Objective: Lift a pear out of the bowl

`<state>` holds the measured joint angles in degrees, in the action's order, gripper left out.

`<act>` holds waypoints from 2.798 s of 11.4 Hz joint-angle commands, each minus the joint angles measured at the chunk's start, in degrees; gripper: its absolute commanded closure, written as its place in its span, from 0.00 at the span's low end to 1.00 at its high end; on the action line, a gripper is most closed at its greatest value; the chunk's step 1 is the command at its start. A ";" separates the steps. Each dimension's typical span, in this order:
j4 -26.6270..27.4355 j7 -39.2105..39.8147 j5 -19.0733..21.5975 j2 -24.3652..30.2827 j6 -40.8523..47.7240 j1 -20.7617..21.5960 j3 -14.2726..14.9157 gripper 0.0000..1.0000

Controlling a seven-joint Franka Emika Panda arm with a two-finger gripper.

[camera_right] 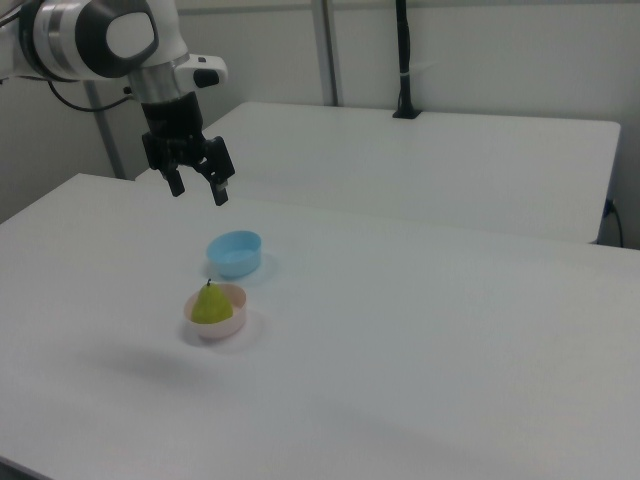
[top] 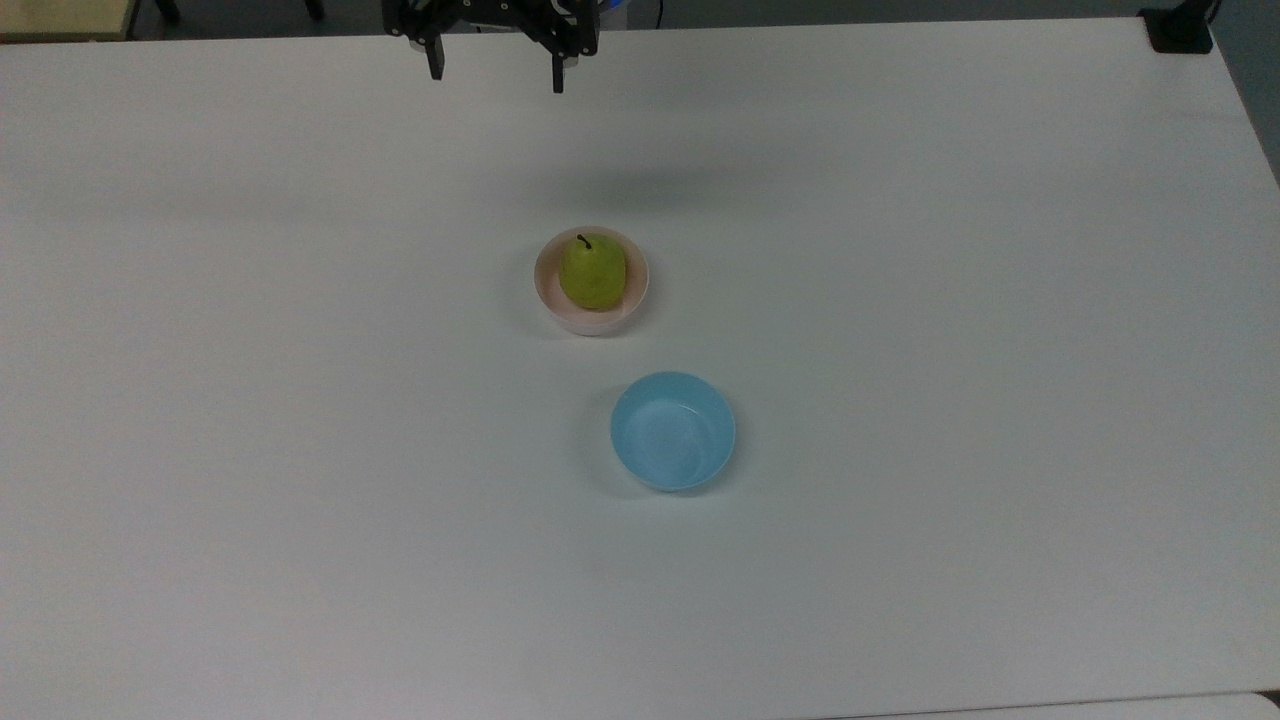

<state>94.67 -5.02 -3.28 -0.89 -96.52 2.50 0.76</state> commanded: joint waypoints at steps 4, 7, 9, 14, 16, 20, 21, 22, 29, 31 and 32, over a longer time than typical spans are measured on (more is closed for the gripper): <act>-0.36 -0.70 0.29 -0.07 1.16 0.40 0.38 0.00; 1.04 0.09 0.29 -0.16 0.55 0.57 0.20 0.00; 2.62 2.28 0.20 -0.77 -2.33 1.01 -0.15 0.00; 9.82 8.87 0.38 -2.79 -11.83 3.30 -0.50 0.00; 13.25 10.90 0.29 -3.32 -14.38 4.61 -0.50 0.00; 14.32 11.35 0.02 -9.46 -18.95 6.55 -0.41 0.05; 14.23 11.35 0.02 -10.61 -19.84 6.55 -0.41 0.05; 14.32 11.26 0.02 -11.75 -20.71 6.55 -0.41 0.08; 14.23 10.82 -2.61 -16.15 -24.94 6.03 -0.41 0.25; 14.23 10.73 -2.61 -16.68 -25.12 6.11 -0.41 0.29; 14.14 10.73 -2.70 -16.60 -25.12 6.11 -0.41 0.36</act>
<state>108.33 5.20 -5.18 -17.54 -120.25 8.36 0.05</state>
